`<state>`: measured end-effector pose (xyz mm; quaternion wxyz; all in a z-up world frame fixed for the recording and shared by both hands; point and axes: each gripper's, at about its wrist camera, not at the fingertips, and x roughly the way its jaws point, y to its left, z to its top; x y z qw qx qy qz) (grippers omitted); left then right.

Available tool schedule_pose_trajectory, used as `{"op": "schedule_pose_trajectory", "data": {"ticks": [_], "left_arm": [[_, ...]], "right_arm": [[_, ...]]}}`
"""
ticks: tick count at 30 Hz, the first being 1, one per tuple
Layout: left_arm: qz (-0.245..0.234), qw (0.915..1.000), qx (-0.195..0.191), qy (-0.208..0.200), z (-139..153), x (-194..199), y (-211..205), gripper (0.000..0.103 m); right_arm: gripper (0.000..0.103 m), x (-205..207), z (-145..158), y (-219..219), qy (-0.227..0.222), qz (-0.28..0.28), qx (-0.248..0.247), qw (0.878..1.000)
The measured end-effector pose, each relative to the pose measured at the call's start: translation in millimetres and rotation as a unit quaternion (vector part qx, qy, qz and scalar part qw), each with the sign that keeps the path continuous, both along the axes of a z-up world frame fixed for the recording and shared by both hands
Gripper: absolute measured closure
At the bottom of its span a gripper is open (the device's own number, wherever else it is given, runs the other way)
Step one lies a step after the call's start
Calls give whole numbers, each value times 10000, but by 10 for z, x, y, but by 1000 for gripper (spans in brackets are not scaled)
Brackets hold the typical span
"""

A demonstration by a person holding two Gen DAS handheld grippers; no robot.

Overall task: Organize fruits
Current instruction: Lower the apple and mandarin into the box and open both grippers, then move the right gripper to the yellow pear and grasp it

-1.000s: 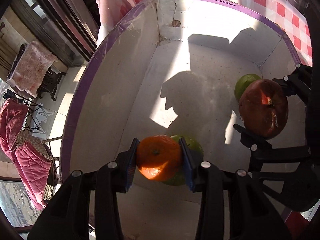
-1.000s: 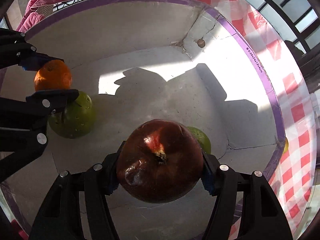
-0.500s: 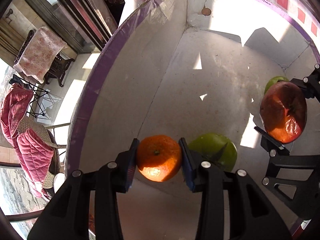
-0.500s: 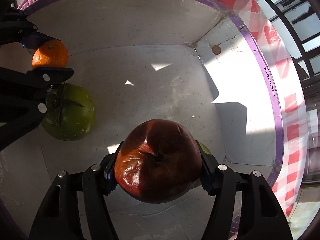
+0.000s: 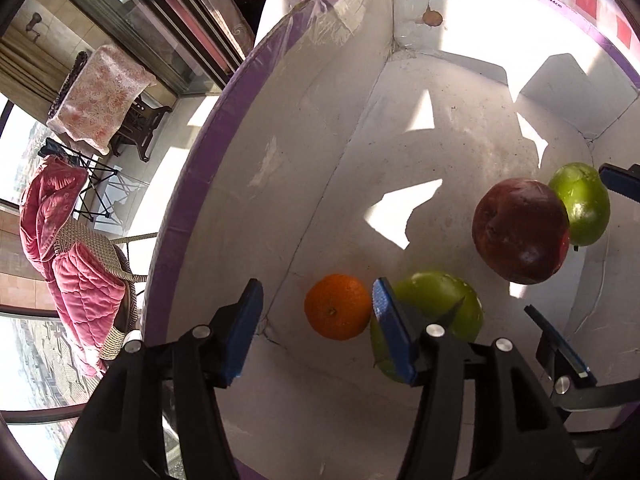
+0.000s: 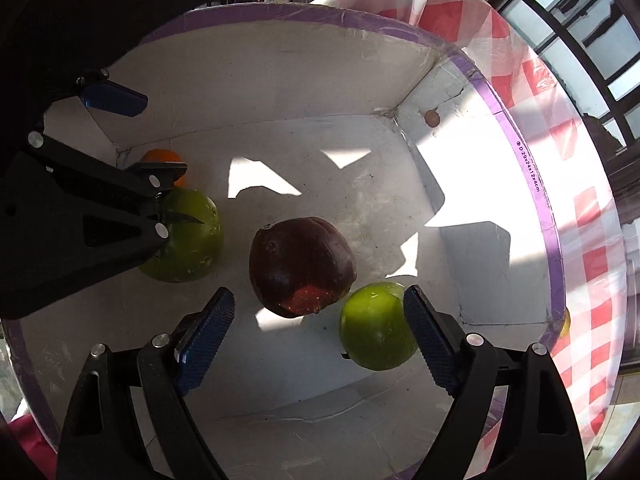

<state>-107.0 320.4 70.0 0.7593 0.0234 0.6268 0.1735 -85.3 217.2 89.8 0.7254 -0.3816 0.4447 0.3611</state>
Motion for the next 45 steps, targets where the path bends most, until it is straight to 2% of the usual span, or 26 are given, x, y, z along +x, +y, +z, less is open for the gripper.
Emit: {"op": "schedule_pose_trajectory", "data": {"ticks": [1,3,6,8,10,12,14,16,18,19,20,22,24,27,29,33,36,38,41,45], "left_arm": [[29,9998,148,-164,74,-8,-18,15],[-55,9979,184,-611,278,-12,-102,11],[67,9882,634,-1395,656,-33,-215,8],[212,9727,902,-2130,967,-114,-358,4],[161,9535,878,-2877,1271,-182,-558,2],[-50,9338,894,-3463,1542,-245,-854,2],[-394,9113,952,-3985,1757,-257,-1225,2],[-776,8908,970,-4371,1892,-216,-1578,2],[-1158,8732,839,-4659,1929,-194,-1972,2],[-1358,8663,718,-4753,1919,-175,-2158,2],[-1577,8631,579,-4764,1870,-138,-2359,2],[-2019,8658,260,-4571,1695,9,-2713,2],[-2236,8750,-55,-4294,1438,206,-3005,2],[-2398,8909,-523,-3821,878,542,-3296,2],[-2337,9055,-759,-3460,467,820,-3388,2],[-1760,9249,-1150,-3167,-103,1255,-3349,2],[-1157,9282,-1662,-3121,-297,1444,-3138,2],[-931,9312,-1682,-3097,-364,1538,-3067,2],[-933,9351,-1453,-3096,-434,1639,-3044,2],[-1050,9333,-1607,-3034,-462,1693,-3020,2]], "right_arm": [[21,-47,103,-48,-69,80,180,9998],[21,-156,305,-155,-322,227,484,9981],[21,-318,594,-396,-983,279,943,9903],[21,-412,798,-648,-1459,188,1476,9780],[21,-496,997,-992,-1905,58,2168,9574],[17,-504,1157,-1422,-2349,-261,2928,9265],[17,-484,1257,-1865,-2601,-672,3498,8975],[17,-394,1280,-2300,-2649,-1149,3893,8747],[17,-252,1205,-2712,-2514,-1639,4134,8597],[17,-168,1147,-2890,-2412,-1894,4180,8551],[17,-60,1054,-3070,-2276,-2216,4170,8516],[16,158,848,-3386,-1982,-2859,4042,8459],[16,297,597,-3677,-1711,-3371,3950,8373],[16,474,259,-4030,-1379,-3941,3964,8176],[16,615,53,-4154,-1120,-4211,3882,8120],[16,778,-277,-4282,-755,-4524,3697,8081],[16,899,-413,-4275,-758,-4594,3520,8119],[16,1039,-490,-4261,-762,-4619,3398,8157],[16,1246,-597,-4186,-609,-4643,3277,8206],[16,1526,-748,-4067,-392,-4657,3112,8275]]}}
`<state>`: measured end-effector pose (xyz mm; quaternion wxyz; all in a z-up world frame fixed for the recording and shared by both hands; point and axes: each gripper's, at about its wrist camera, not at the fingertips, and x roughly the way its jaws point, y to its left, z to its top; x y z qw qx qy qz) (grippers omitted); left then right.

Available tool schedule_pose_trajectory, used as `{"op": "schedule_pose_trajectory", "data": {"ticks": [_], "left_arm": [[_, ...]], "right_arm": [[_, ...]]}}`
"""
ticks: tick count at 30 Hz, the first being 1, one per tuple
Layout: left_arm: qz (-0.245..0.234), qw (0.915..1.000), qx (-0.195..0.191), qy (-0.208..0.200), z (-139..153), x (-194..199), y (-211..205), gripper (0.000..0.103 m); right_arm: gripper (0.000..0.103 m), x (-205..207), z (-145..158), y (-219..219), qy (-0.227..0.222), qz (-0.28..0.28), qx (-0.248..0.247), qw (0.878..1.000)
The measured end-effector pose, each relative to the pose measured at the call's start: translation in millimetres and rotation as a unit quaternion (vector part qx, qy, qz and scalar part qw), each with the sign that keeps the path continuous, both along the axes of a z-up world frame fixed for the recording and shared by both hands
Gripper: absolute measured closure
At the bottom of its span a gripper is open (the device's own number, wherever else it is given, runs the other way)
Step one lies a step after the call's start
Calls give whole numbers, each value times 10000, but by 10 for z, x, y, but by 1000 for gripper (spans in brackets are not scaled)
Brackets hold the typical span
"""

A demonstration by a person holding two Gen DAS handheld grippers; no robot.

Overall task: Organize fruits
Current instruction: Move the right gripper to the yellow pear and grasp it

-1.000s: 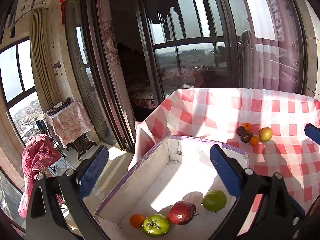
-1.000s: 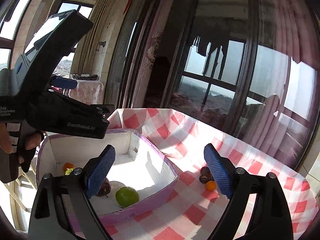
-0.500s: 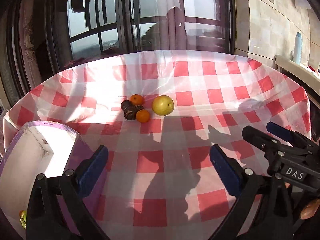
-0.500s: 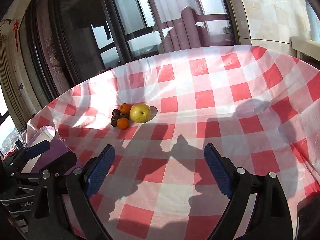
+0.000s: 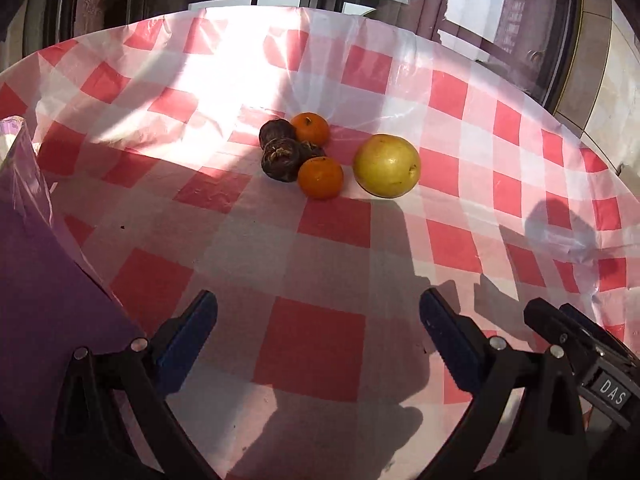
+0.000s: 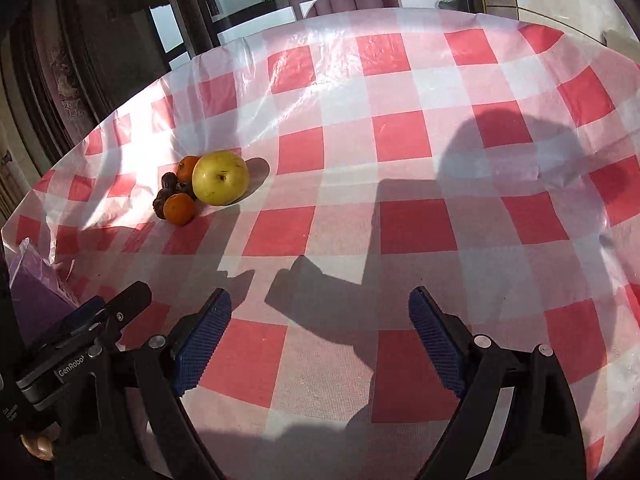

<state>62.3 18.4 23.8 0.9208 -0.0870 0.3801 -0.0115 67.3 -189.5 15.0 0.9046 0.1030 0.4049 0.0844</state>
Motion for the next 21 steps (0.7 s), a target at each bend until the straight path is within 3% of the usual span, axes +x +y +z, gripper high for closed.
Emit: {"op": "schedule_pose_trajectory", "data": {"ticks": [5,13,21], "left_arm": [[-115,9995,-212,184,-61,58,44,2],[-84,9985,-339,423,-140,128,54,2],[-93,9985,-296,451,-142,141,35,2]], "right_arm": [[16,322,-52,147,200,312,31,9993],[27,848,-56,474,165,724,-295,9968],[29,1294,-119,1055,262,1460,-905,9848]]}}
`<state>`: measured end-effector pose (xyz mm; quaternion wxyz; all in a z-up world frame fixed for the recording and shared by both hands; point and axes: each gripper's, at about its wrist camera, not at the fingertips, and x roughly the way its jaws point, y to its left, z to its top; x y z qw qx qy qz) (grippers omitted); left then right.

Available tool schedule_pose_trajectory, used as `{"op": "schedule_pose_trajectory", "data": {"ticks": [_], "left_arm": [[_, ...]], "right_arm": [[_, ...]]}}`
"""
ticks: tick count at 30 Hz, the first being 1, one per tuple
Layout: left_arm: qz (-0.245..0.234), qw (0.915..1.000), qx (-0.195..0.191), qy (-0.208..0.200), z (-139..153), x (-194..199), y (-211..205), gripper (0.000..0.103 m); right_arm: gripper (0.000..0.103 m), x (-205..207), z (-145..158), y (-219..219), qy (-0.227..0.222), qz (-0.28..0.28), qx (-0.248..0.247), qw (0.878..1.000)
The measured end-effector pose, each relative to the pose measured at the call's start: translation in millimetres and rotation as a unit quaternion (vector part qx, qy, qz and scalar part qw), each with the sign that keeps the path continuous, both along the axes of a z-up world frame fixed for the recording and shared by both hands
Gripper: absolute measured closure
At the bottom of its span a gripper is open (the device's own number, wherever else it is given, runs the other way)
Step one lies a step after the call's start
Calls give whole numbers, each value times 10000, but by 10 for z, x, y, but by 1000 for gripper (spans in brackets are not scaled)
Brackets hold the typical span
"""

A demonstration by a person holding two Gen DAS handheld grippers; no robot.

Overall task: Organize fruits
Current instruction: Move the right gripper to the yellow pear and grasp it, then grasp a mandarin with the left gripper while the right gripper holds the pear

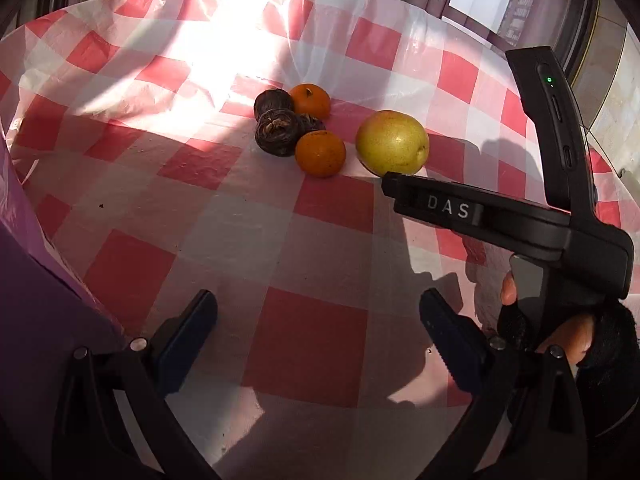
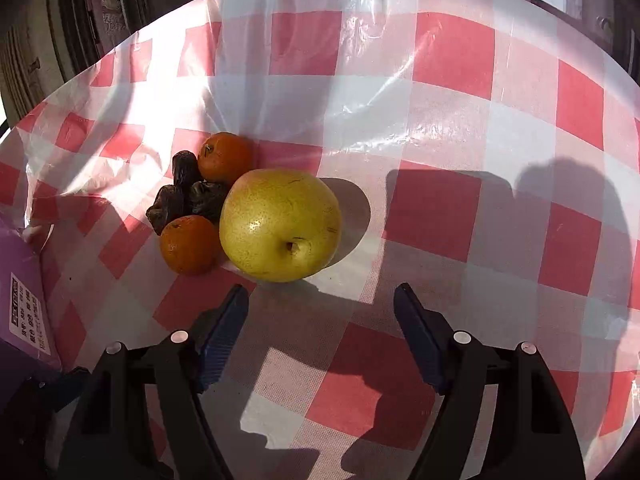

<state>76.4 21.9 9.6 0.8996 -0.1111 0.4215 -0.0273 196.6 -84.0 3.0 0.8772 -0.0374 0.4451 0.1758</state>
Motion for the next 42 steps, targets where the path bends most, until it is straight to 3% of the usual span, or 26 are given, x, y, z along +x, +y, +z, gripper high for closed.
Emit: {"op": "schedule_pose_trajectory", "data": {"ticks": [5,8,12,18,22,24,26,29,32,36,41,42], "left_arm": [[-1,10000,8,8,-2,7,-1,2],[-6,10000,12,14,1,14,1,2],[-17,10000,32,21,0,10,4,2],[-35,10000,45,45,-7,26,5,2],[-37,9999,61,76,-10,23,1,2],[21,9997,205,149,-12,64,-33,2],[158,9996,184,130,-2,158,-21,3],[432,9987,193,194,9,386,12,15],[595,9971,404,242,4,673,-6,18],[660,9953,657,266,11,1014,-47,37],[634,9926,997,269,-1,1232,-122,43],[546,9930,1019,236,6,1215,-151,54]], "right_arm": [[34,195,-28,322,-149,248,-455,9985],[40,306,-41,363,-66,273,-299,9992],[41,209,-44,261,-37,131,-150,9998],[41,-208,-31,-339,61,-608,525,9968],[41,-389,-32,-843,-12,-1129,1767,9778],[40,-399,-49,-962,-52,-1545,1873,9701],[41,-348,-55,-917,15,-1437,1876,9717],[41,-352,-40,-893,9,-1332,1947,9718],[40,-360,-37,-908,8,-1308,1969,9717],[40,-362,-38,-912,29,-1270,1968,9722],[40,-357,-41,-916,45,-1250,1952,9728],[40,-357,-40,-913,45,-1248,1950,9728]]}}
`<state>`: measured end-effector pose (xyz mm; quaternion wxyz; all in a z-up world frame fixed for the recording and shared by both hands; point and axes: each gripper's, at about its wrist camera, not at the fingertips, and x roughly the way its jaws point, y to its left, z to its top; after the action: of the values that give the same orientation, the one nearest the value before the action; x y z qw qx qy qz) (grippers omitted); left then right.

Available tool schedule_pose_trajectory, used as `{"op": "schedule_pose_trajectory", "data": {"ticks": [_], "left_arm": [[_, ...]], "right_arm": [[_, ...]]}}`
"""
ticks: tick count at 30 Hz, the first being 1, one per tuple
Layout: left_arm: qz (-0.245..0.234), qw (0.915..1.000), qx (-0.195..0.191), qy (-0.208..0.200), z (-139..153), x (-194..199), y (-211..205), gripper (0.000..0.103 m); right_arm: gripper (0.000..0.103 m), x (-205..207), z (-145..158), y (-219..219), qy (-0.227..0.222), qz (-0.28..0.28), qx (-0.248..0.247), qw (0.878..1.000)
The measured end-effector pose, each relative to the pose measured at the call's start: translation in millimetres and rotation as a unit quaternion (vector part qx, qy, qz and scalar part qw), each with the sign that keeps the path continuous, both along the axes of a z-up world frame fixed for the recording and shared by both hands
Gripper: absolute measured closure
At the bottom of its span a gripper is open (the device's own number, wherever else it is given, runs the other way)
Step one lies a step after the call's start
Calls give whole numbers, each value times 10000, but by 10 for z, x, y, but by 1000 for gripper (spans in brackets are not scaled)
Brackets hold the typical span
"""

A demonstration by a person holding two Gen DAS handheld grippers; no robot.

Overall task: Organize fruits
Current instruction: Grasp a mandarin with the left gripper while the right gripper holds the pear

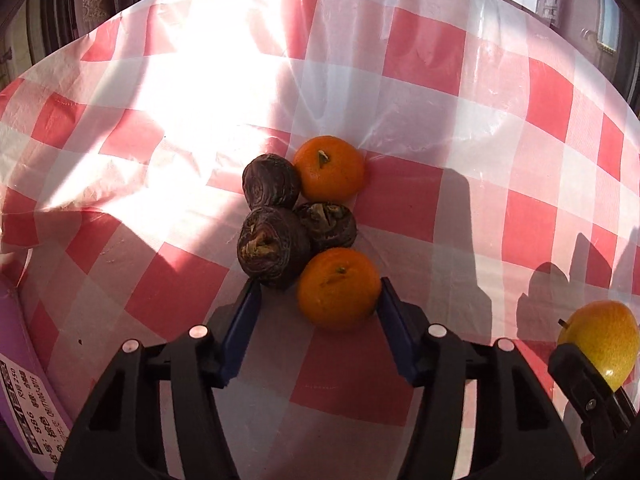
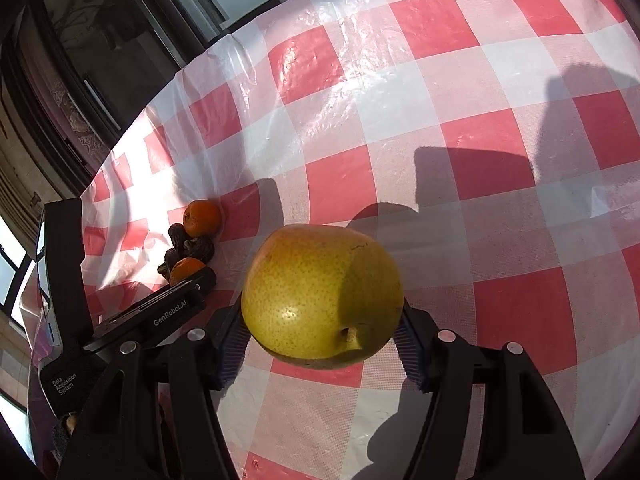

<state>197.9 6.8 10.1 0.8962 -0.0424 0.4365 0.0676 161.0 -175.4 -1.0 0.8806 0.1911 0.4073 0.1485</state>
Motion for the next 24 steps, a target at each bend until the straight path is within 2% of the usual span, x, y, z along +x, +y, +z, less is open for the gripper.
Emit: {"op": "schedule_pose_trajectory", "data": {"ticks": [1,6,10,13,24], "left_arm": [[-112,9999,-8,-24,13,-39,-29,66],[-195,9974,-683,-104,55,-495,106,67],[-286,9949,-890,-368,67,-997,230,67],[-328,9920,-1123,-470,84,-1212,318,67],[-419,9906,-1251,-373,10,-1231,234,67]], "right_arm": [[40,1,1,0,-3,5,2,10000],[40,5,-2,0,0,26,-2,10000],[40,11,-2,12,-1,43,-22,10000],[40,14,-4,15,0,44,-26,10000],[40,12,-12,21,7,66,-29,10000]]}}
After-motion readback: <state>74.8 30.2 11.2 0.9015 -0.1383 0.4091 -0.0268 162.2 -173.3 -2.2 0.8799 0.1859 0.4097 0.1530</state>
